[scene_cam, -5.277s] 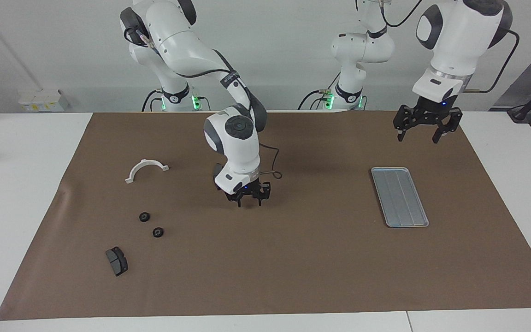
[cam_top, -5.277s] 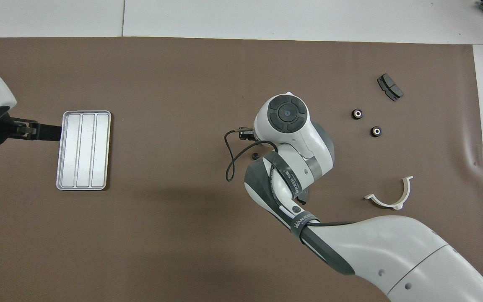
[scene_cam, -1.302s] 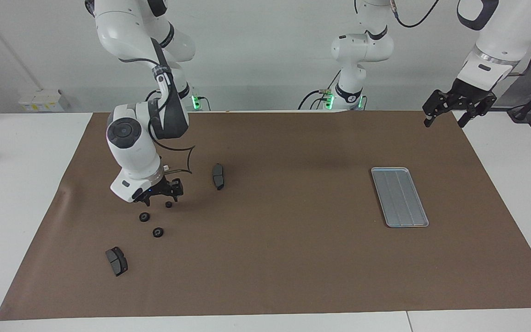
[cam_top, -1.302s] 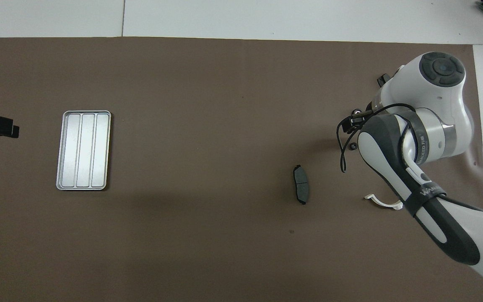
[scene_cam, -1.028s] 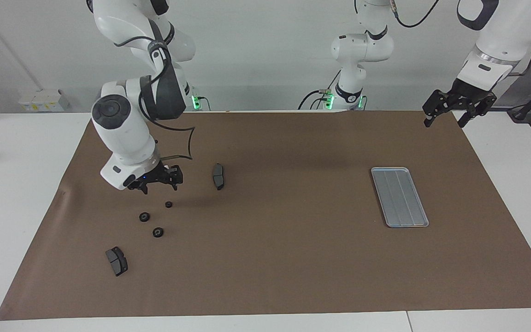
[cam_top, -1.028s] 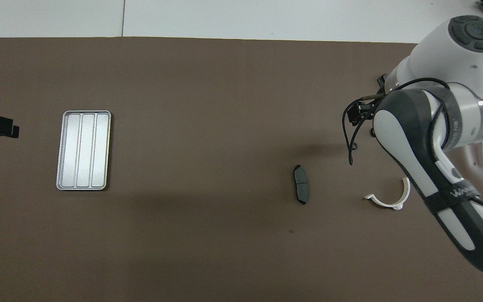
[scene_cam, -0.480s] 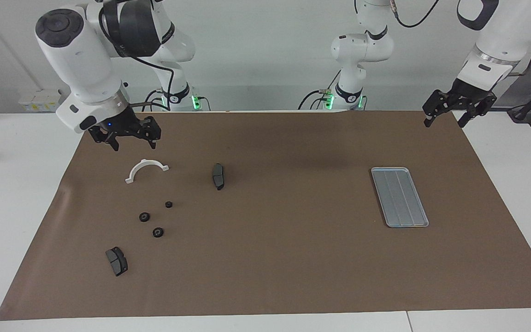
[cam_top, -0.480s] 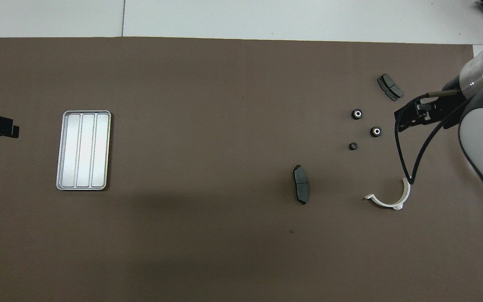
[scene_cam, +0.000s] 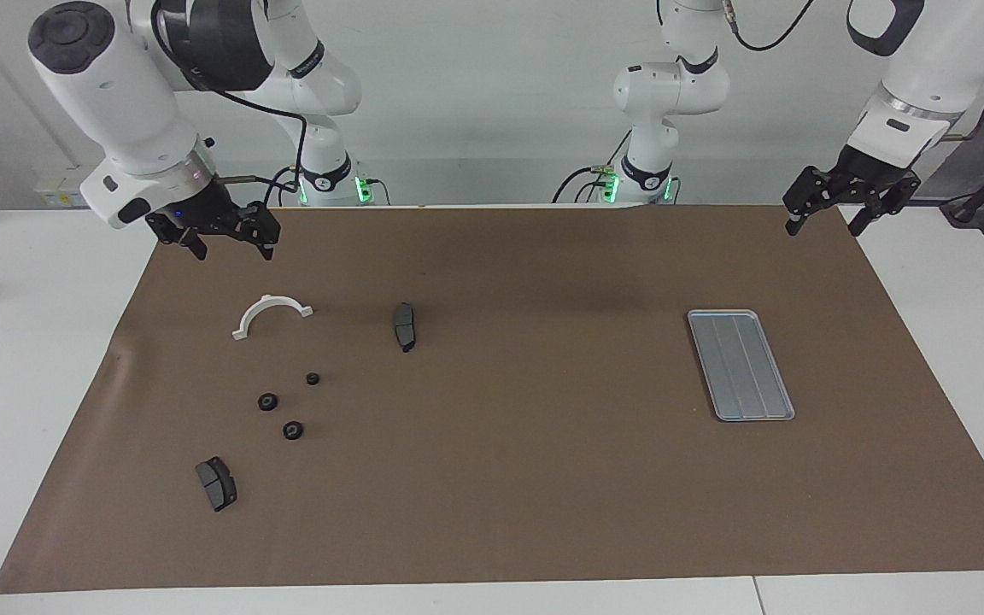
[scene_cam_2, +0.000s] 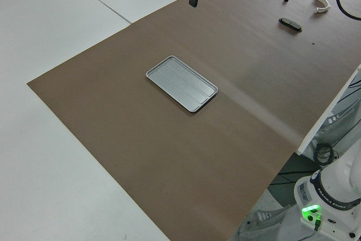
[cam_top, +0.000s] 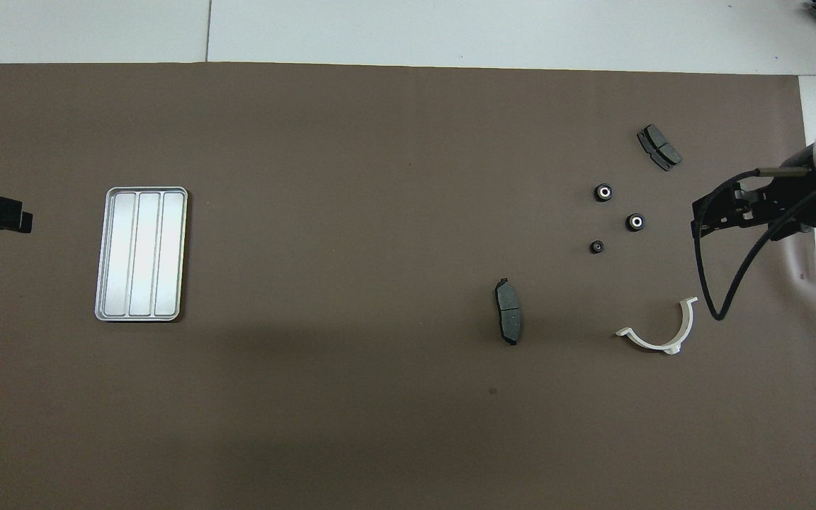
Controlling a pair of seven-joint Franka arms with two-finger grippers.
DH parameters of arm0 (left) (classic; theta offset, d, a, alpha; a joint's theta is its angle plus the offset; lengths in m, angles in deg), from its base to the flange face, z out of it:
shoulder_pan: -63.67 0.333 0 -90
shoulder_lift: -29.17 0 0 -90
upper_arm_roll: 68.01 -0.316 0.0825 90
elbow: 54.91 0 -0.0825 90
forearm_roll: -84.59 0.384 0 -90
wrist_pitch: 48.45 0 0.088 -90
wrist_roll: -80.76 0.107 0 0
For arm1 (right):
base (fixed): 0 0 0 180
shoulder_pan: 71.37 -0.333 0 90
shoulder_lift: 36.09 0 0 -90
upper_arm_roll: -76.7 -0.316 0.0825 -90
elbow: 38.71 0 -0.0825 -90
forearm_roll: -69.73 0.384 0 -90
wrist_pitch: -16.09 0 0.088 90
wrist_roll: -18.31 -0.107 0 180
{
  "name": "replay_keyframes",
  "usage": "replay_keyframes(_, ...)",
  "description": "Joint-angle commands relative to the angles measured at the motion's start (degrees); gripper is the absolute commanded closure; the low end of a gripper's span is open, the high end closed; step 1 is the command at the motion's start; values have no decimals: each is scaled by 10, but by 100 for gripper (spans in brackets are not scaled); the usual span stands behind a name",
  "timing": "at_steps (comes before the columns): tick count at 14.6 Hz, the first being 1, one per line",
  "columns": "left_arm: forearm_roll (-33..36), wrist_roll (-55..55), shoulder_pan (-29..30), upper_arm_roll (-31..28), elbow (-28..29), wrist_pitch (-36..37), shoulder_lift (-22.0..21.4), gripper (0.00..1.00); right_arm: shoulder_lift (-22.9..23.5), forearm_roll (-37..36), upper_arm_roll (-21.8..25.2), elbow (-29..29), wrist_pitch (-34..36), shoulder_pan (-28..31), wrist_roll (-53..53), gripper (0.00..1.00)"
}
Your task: Place bearing gear from tray to pile
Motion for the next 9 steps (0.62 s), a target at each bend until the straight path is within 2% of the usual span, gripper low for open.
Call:
replay_keyframes(1, 5, 2, 5, 3, 12, 2, -13, 0, -47, 25, 17, -59, -43, 2, -6, 0)
replay_keyframes(3, 6, 3, 5, 3, 12, 2, -13, 0, -62, 25, 20, -79, -68, -7, -7, 0)
replay_keyframes(7, 5, 2, 4, 3, 12, 2, -13, 0, -72, 25, 72, -76, -81, -56, -15, 0)
replay_keyframes(9, 5, 2, 4, 3, 12, 2, -13, 0, -73, 24, 74, -71, -80, -56, -14, 0)
